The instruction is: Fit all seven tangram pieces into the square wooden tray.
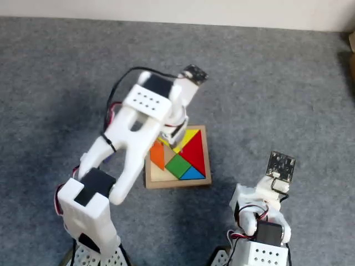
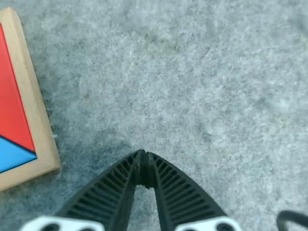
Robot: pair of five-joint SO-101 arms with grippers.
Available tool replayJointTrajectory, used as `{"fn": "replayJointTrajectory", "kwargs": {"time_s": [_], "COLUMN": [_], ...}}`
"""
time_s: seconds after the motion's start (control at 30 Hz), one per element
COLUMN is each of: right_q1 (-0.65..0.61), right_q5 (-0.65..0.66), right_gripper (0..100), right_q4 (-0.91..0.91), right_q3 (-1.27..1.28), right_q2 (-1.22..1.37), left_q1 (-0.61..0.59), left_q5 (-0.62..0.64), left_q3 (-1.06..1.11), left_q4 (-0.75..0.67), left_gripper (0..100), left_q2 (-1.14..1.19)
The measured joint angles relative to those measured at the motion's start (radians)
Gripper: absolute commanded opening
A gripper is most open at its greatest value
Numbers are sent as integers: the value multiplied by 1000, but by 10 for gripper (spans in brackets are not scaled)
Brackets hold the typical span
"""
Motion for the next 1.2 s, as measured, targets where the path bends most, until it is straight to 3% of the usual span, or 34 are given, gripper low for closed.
{"fn": "replayJointTrajectory", "kwargs": {"time_s": [0.13, 0.3, 0.47, 0.67, 0.8, 1.2], "right_q1": [0, 0, 0, 0, 0, 0], "right_q5": [0, 0, 0, 0, 0, 0], "right_gripper": [5, 5, 5, 5, 5, 5], "right_q4": [0, 0, 0, 0, 0, 0], "right_q3": [0, 0, 0, 0, 0, 0], "right_q2": [0, 0, 0, 0, 0, 0], "left_q1": [-81, -221, -391, -488, -539, -543], "left_q5": [-48, -123, -195, -298, -313, -313], "left_q3": [-61, -66, -66, 5, 101, 410], "left_q4": [74, 89, 89, 83, -14, -341], "left_gripper": [189, 317, 306, 306, 306, 306], "left_q2": [0, 0, 0, 0, 0, 0]}}
